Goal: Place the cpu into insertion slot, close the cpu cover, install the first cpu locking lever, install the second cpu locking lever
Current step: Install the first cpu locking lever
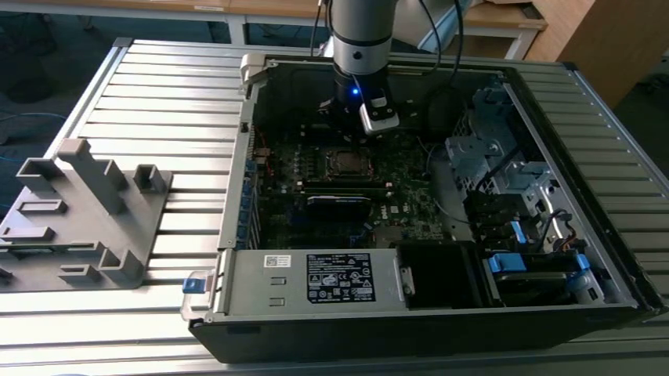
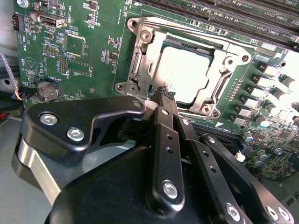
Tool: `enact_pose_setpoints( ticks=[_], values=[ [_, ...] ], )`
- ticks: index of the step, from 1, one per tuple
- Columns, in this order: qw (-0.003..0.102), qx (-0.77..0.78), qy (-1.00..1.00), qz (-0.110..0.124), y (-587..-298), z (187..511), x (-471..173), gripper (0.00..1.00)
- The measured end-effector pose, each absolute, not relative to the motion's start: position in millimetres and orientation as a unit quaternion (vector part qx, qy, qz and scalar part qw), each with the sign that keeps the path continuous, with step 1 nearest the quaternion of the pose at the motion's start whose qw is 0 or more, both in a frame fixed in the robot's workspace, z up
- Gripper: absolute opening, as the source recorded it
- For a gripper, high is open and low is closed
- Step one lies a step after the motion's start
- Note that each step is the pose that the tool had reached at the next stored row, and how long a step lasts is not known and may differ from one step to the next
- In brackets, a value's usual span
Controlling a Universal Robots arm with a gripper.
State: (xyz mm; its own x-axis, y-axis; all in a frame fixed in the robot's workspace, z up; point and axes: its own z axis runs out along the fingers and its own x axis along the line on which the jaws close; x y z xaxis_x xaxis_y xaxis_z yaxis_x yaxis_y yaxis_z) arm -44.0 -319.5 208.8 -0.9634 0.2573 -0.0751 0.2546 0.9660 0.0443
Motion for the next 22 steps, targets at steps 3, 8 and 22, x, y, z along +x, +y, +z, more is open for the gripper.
enact_pose_setpoints(
  ticks=[3,8,22],
  values=[
    [0.040,0.129,0.991,0.017,-319.6,209.7,-44.0,0.10],
    [0.040,0.129,0.991,0.017,-319.5,210.9,-44.0,0.10],
    [0.040,0.129,0.991,0.017,-319.5,213.0,-44.0,0.10]
  ],
)
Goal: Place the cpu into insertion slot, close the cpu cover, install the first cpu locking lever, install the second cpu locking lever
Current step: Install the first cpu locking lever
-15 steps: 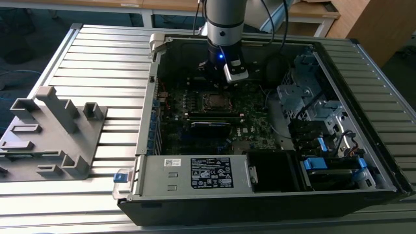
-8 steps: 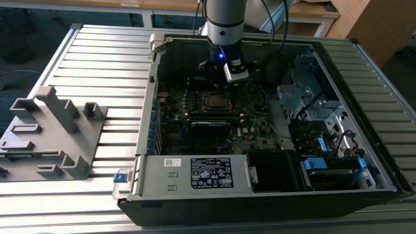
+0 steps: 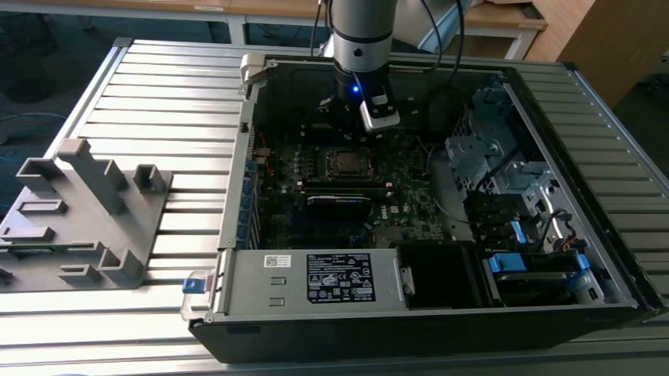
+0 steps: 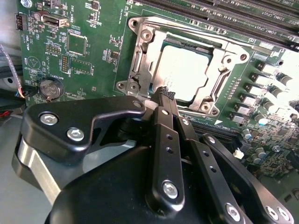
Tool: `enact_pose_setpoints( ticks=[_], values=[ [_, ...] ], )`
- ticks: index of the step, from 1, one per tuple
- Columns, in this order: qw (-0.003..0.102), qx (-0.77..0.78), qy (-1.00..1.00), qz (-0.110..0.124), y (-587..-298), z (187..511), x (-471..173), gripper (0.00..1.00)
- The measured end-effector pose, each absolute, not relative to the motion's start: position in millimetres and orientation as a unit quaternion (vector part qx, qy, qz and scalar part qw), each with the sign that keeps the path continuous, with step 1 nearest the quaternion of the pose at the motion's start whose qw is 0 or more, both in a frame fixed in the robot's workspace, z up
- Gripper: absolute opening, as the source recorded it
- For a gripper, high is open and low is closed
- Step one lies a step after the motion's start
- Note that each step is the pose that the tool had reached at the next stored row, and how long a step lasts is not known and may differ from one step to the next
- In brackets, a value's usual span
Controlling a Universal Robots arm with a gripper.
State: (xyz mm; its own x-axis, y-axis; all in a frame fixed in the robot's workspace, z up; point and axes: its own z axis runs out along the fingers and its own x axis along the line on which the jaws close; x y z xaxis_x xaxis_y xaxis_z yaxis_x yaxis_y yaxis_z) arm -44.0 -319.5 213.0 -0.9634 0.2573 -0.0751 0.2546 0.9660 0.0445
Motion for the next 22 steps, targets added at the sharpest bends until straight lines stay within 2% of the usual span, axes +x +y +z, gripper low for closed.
enact_pose_setpoints(
  ticks=[22],
  values=[
    [0.040,0.129,0.991,0.017,-319.5,218.7,-44.0,0.10]
  ],
)
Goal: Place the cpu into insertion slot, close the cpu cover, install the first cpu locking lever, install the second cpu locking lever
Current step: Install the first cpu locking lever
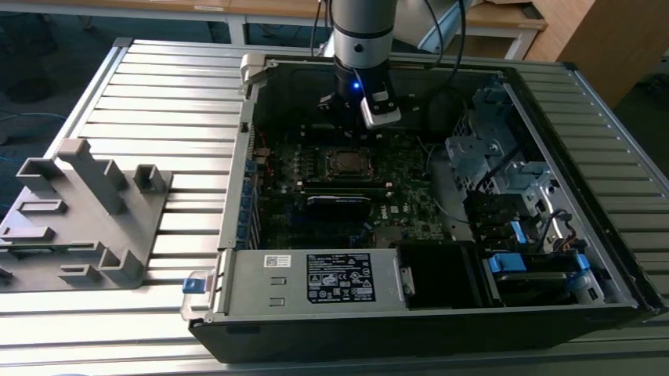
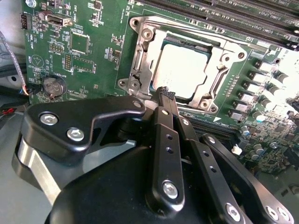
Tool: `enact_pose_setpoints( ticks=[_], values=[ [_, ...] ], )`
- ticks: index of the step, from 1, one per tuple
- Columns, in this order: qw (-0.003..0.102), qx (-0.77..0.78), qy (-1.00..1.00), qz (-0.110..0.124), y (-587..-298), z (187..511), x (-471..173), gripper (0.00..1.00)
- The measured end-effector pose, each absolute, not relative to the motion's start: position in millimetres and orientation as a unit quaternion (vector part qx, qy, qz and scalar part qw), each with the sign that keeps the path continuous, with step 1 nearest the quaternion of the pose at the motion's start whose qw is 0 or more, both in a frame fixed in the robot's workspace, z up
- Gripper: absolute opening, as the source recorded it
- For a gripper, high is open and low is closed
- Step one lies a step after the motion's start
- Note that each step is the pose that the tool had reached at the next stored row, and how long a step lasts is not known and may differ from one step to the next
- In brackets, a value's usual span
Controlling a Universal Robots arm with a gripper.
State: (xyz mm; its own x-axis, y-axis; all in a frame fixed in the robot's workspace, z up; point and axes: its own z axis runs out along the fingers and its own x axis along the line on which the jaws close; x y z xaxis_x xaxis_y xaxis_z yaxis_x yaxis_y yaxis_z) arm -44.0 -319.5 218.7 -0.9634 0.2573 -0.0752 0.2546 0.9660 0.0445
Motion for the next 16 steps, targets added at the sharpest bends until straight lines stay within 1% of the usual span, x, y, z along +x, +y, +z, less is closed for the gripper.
enact_pose_setpoints(
  ticks=[3,4,5,8,9,16],
  values=[
    [0.040,0.129,0.991,0.017,-319.5,219.0,-44.0,0.10],
    [0.038,0.129,0.991,0.017,-319.5,218.9,-43.9,0.10],
    [0.035,0.129,0.991,0.016,-319.5,218.8,-43.9,0.10],
    [0.016,0.128,0.992,0.014,-319.5,218.1,-43.9,0.10],
    [0.013,0.127,0.992,0.014,-319.5,218.1,-43.9,0.10],
    [0.012,0.117,0.993,0.014,-319.5,217.9,-43.9,0.10]
  ],
)
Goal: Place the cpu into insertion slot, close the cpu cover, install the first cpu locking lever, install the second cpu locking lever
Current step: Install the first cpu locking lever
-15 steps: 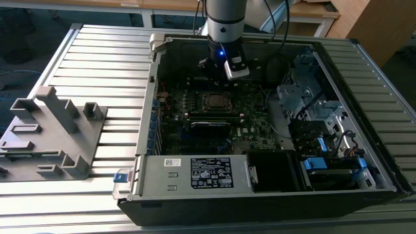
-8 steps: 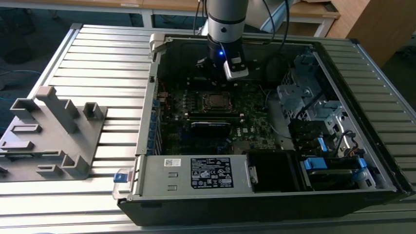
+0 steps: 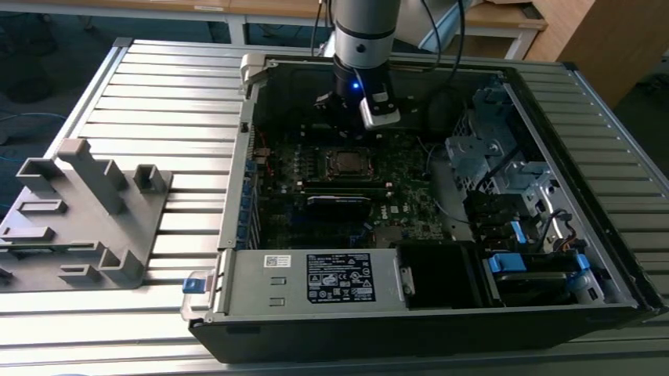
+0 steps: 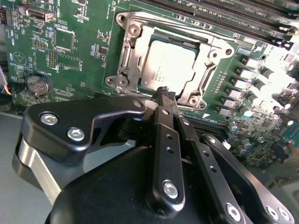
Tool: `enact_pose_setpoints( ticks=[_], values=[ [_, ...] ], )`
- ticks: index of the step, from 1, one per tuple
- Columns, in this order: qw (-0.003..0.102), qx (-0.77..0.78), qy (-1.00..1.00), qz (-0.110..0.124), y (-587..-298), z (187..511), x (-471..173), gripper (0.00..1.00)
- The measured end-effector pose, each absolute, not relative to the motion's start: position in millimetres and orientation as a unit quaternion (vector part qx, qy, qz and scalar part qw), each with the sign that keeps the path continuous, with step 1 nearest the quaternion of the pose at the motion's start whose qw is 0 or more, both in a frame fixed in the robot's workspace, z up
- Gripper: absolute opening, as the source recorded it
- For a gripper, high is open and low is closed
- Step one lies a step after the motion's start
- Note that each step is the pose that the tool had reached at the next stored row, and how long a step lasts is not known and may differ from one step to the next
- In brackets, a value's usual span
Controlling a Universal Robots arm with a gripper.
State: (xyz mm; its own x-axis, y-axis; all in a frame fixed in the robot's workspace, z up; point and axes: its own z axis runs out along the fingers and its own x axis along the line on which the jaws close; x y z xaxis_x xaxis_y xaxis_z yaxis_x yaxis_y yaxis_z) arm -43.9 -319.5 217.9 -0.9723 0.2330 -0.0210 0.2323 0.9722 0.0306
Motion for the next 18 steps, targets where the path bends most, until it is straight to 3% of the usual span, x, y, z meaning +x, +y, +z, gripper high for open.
enact_pose_setpoints(
  ticks=[18],
  values=[
    [0.011,0.031,0.999,0.015,-322.0,216.8,-43.8,0.10]
  ],
)
